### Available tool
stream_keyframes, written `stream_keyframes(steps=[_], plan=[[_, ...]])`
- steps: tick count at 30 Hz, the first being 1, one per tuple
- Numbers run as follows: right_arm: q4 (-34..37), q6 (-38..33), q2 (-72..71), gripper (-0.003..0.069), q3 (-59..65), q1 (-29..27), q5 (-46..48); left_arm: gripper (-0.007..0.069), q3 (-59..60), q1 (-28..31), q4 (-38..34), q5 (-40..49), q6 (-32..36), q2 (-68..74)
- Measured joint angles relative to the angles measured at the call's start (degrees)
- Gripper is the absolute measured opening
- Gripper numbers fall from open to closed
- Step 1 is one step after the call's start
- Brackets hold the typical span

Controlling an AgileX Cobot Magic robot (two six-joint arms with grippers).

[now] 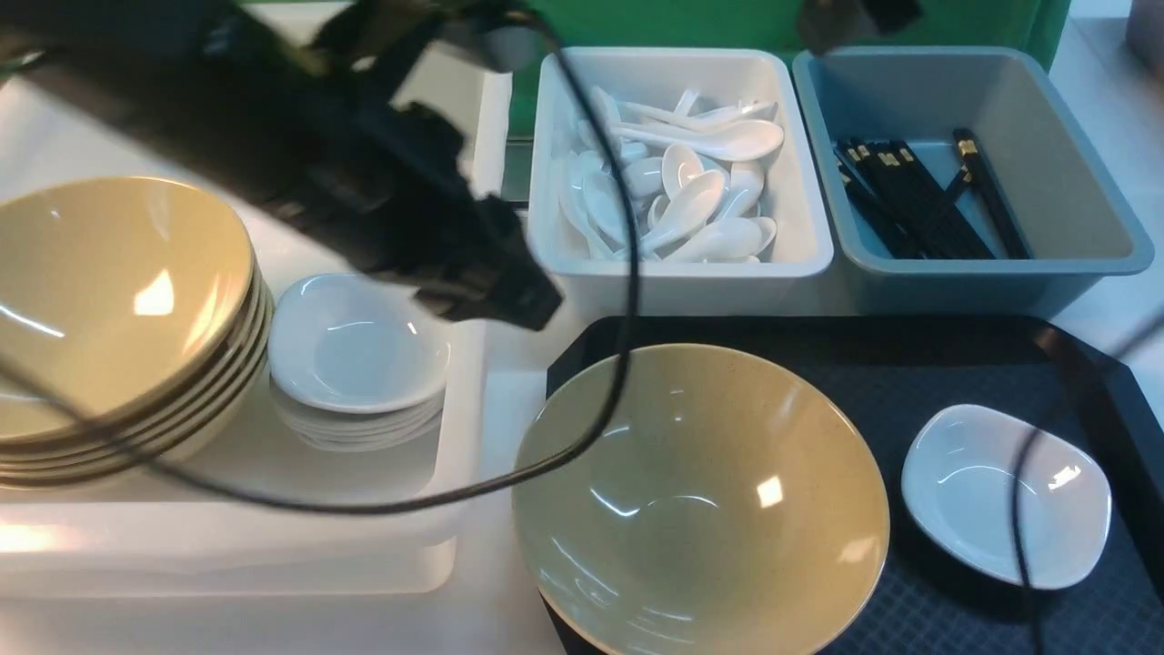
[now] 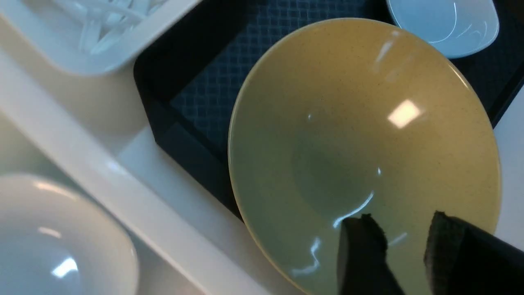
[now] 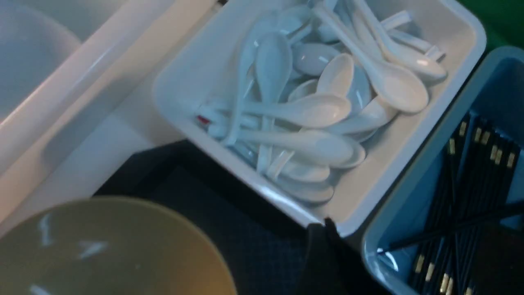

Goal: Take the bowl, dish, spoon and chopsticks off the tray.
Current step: Use the left arm to grab the yellow noodle bowl on the left, then use the left arm to put the noodle bowl into the large storage box on the left

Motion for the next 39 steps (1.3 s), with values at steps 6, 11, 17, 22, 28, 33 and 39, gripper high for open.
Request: stream_keyframes(steps=[6, 11, 17, 22, 28, 33, 39], plan=[[0.0, -0.63, -16.56, 0.0443, 20.46, 0.61, 0.54, 0.0493, -14.25, -9.68, 14.37, 2.5, -3.47, 18.36], [-0.87, -1.09, -22.65, 0.0436, 28.38, 0.61, 0.59, 0.0531, -22.19, -13.17, 24.17, 5.68, -9.78, 29.74], [-2.6, -1.14, -24.19, 0.0436, 31.11, 0.61, 0.48, 0.0519, -25.19, -13.5, 26.2, 6.85, -11.31, 36.18], [-2.8, -1.14, -24.23, 0.0436, 31.11, 0.61, 0.36, 0.0474, -25.31, -13.5, 26.7, 7.03, -12.51, 38.44], [-2.87, -1.42, -24.23, 0.0433, 31.11, 0.61, 0.3, 0.0199, -25.35, -13.5, 26.58, 8.16, -13.17, 39.6], [-2.84, -1.75, -24.23, 0.0356, 31.11, 0.61, 0.3, 0.0106, -25.78, -13.44, 22.74, 8.56, -13.78, 37.74], [-2.46, -2.99, -24.81, 0.0065, 30.83, 0.76, -1.6, 0.0009, -25.78, -11.59, 17.37, 8.18, -15.89, 28.6]])
